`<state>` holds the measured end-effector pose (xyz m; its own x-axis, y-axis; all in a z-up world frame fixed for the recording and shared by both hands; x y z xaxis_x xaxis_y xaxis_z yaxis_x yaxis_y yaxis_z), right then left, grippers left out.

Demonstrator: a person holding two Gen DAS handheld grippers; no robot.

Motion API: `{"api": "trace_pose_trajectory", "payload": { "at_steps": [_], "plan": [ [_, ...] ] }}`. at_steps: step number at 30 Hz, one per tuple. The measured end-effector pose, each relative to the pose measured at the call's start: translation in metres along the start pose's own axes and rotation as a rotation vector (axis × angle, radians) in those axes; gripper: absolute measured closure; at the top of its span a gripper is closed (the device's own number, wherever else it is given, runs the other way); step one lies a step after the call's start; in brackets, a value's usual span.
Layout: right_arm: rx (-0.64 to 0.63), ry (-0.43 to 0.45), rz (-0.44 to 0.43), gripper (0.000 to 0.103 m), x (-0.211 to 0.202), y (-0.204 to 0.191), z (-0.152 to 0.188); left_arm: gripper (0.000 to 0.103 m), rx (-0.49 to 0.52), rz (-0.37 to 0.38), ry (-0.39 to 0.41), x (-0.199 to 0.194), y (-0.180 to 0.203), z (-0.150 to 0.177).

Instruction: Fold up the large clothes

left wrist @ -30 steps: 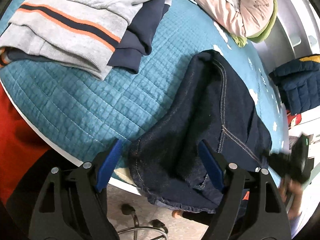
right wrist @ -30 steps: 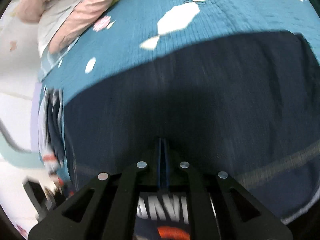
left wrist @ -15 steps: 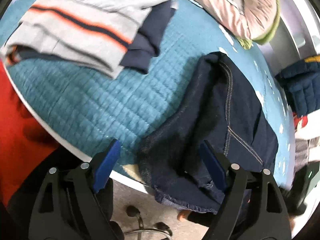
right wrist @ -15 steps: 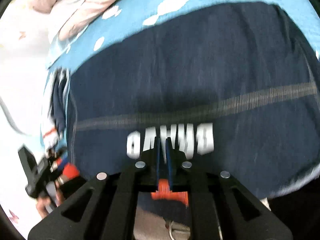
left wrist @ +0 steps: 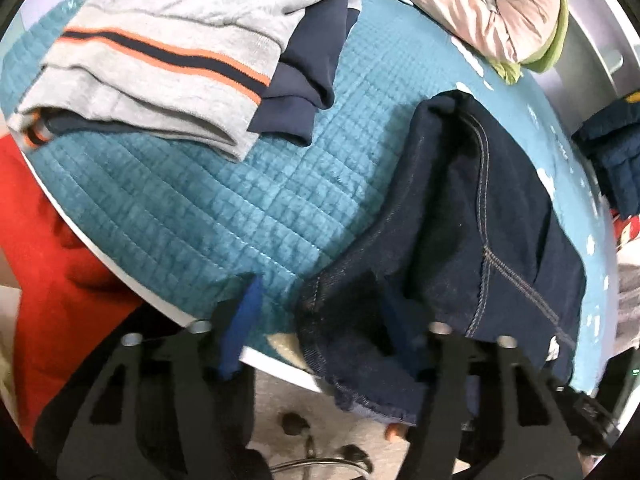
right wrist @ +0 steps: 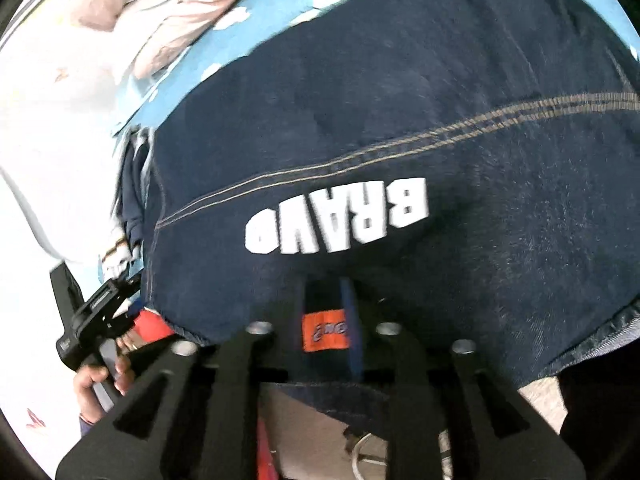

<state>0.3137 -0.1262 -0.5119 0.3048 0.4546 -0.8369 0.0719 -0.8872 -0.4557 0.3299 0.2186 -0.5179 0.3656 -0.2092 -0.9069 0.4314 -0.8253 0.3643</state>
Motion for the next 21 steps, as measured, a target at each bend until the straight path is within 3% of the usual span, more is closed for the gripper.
{"api": "trace_pose_trajectory", "payload": {
  "at_steps": [1, 6, 8, 9, 13, 16, 21],
  "plan": [
    [-0.030, 0.004, 0.012, 0.063, -0.001, -0.006, 0.001, 0.071, 0.007, 0.011, -0.005, 0.000, 0.002, 0.001],
    [-0.117, 0.002, 0.004, 0.060, 0.005, -0.035, 0.007, 0.072, 0.100, -0.041, -0.004, 0.005, 0.014, 0.007],
    [-0.151, 0.002, 0.003, 0.058, 0.007, -0.047, 0.010, 0.083, 0.094, -0.011, -0.009, 0.002, 0.016, 0.005],
    [-0.163, 0.006, 0.001, 0.057, 0.007, -0.050, 0.012, 0.099, 0.091, 0.040, -0.013, -0.003, 0.019, 0.005],
    [-0.224, 0.032, -0.037, 0.057, 0.005, -0.069, 0.015, 0.099, 0.098, 0.157, 0.008, -0.031, 0.034, 0.007],
    [-0.280, 0.062, -0.066, 0.050, 0.004, -0.090, 0.014, 0.099, 0.106, 0.235, 0.006, -0.050, 0.050, 0.011],
    [-0.402, 0.104, -0.126, 0.044, 0.003, -0.127, 0.017, 0.099, 0.137, 0.294, 0.014, -0.072, 0.071, 0.017]
  ]
}}
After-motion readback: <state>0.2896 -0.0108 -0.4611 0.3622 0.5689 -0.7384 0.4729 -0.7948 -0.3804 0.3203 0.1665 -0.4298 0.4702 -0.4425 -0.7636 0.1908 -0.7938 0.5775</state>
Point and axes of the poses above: each gripper's, at about its wrist camera, not at the fingertips, and x roughly the way its jaws point, y to its right, z to its underside, the point moved 6 cm from there along x, roughly the way its jaws point, and after that the axes turned 12 degrees about -x, right-handed, at the moved point
